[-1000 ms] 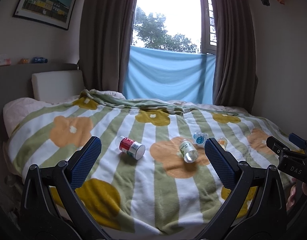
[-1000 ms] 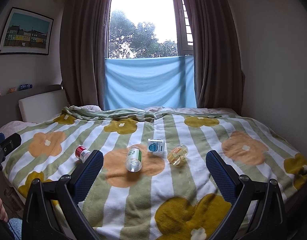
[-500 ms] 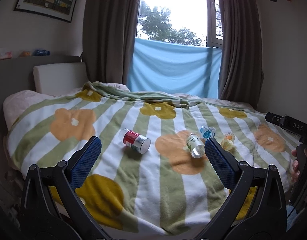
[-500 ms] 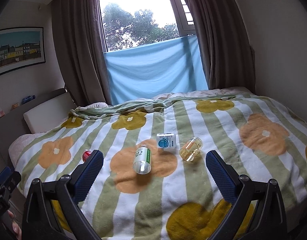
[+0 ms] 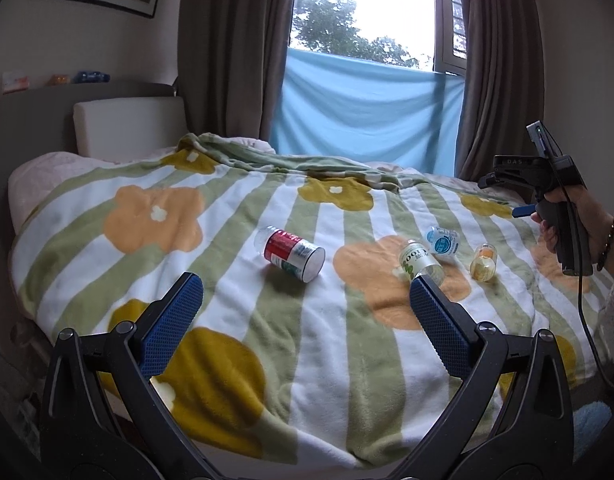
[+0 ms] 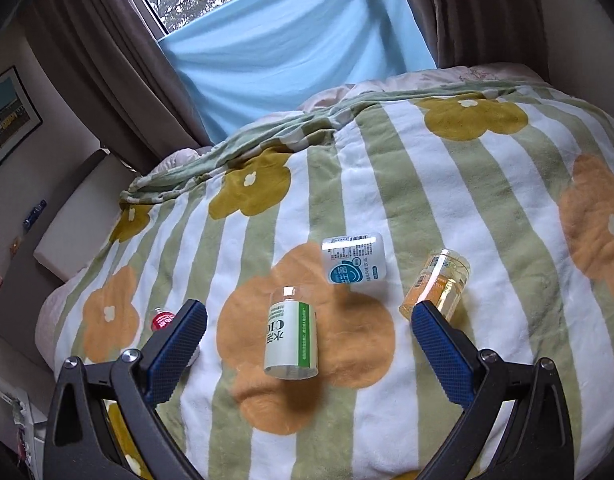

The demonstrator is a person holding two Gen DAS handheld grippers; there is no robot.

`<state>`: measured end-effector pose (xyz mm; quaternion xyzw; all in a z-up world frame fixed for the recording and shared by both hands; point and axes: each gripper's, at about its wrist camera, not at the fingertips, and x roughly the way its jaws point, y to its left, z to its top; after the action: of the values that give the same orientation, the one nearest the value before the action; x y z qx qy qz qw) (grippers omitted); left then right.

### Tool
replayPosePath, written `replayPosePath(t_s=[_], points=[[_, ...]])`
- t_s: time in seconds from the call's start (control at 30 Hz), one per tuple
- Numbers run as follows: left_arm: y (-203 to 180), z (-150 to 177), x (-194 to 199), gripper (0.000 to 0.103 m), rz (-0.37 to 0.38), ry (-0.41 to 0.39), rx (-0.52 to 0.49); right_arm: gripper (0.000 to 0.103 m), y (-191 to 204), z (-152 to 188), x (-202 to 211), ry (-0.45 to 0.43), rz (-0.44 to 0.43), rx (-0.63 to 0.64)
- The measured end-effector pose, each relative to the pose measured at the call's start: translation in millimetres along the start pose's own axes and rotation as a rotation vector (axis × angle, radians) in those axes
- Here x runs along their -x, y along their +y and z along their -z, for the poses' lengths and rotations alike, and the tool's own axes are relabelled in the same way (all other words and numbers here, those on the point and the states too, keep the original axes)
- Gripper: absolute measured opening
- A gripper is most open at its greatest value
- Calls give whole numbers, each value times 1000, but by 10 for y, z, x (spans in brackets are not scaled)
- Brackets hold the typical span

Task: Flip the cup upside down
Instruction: 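Move the right tool down toward the white cup with blue label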

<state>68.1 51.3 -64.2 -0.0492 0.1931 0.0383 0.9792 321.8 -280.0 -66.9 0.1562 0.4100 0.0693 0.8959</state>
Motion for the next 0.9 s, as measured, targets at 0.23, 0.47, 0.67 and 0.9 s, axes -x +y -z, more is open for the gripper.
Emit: replayPosePath(t_s=[0.23, 0.47, 0.67, 0.9], points=[[163, 129, -270, 103, -12, 35, 31, 102, -312, -469, -810, 199, -37, -307], [259, 230, -399, 103, -8, 54, 42, 102, -617, -291, -1514, 324, -78, -787], [367, 276, -465, 103, 18, 68, 75, 102, -755, -292, -1791, 289, -17, -930], [460, 296, -478, 103, 42, 61, 105, 101, -784, -413, -1996, 317, 112, -874]])
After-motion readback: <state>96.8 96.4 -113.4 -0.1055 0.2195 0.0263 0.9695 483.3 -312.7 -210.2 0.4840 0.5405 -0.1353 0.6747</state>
